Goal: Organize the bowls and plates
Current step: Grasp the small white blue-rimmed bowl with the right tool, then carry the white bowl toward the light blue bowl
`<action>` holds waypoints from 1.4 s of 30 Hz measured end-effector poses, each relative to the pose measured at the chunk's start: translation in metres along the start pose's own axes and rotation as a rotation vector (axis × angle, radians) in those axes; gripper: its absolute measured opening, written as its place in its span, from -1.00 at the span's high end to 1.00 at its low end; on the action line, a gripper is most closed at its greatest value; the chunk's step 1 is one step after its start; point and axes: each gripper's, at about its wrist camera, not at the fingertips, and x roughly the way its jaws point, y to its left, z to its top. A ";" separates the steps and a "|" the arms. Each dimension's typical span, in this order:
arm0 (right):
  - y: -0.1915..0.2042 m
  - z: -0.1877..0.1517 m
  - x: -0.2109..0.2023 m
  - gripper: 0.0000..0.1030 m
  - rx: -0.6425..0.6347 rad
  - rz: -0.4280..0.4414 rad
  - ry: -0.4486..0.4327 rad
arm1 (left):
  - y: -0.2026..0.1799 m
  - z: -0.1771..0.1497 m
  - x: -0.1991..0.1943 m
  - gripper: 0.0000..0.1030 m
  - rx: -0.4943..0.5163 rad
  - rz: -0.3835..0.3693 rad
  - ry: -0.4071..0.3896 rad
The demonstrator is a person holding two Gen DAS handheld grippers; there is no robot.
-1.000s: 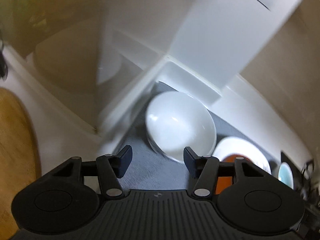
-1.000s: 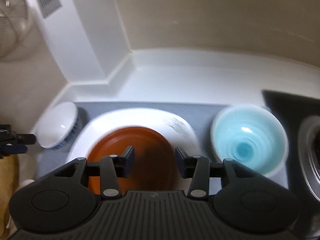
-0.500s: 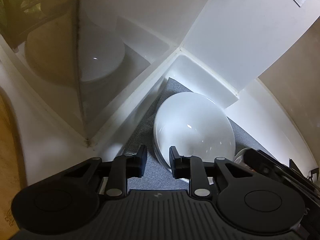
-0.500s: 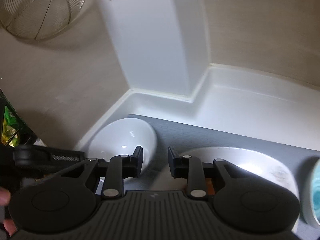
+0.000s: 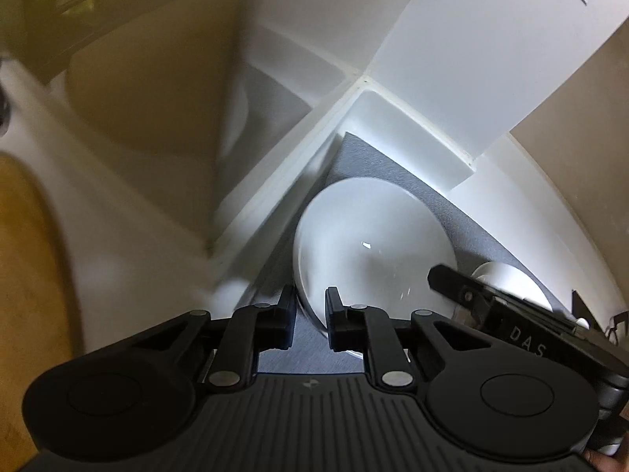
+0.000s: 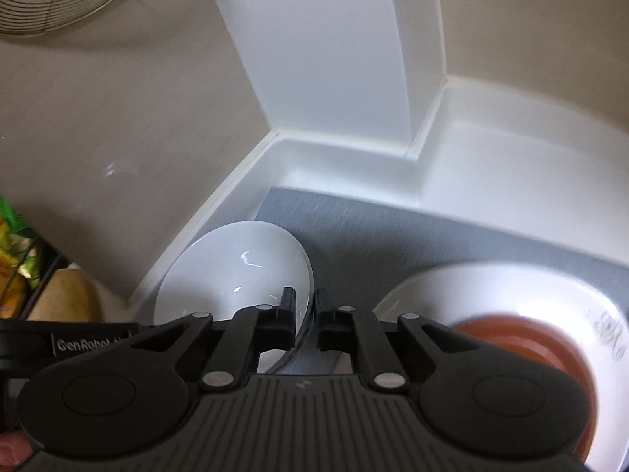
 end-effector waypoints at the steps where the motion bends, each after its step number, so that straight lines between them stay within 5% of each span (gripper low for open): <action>1: 0.000 -0.003 0.000 0.81 0.007 0.010 0.005 | 0.003 -0.002 -0.001 0.70 -0.005 -0.003 0.001; 11: 0.009 -0.009 0.007 0.75 -0.051 0.014 0.014 | -0.010 -0.010 -0.004 0.70 0.063 0.078 -0.001; 27: -0.011 -0.020 -0.065 0.77 0.003 0.078 -0.050 | -0.067 -0.031 -0.066 0.70 0.157 0.142 -0.035; 42: -0.100 -0.026 -0.183 0.74 0.072 0.012 -0.206 | -0.197 -0.061 -0.094 0.70 0.330 0.024 -0.074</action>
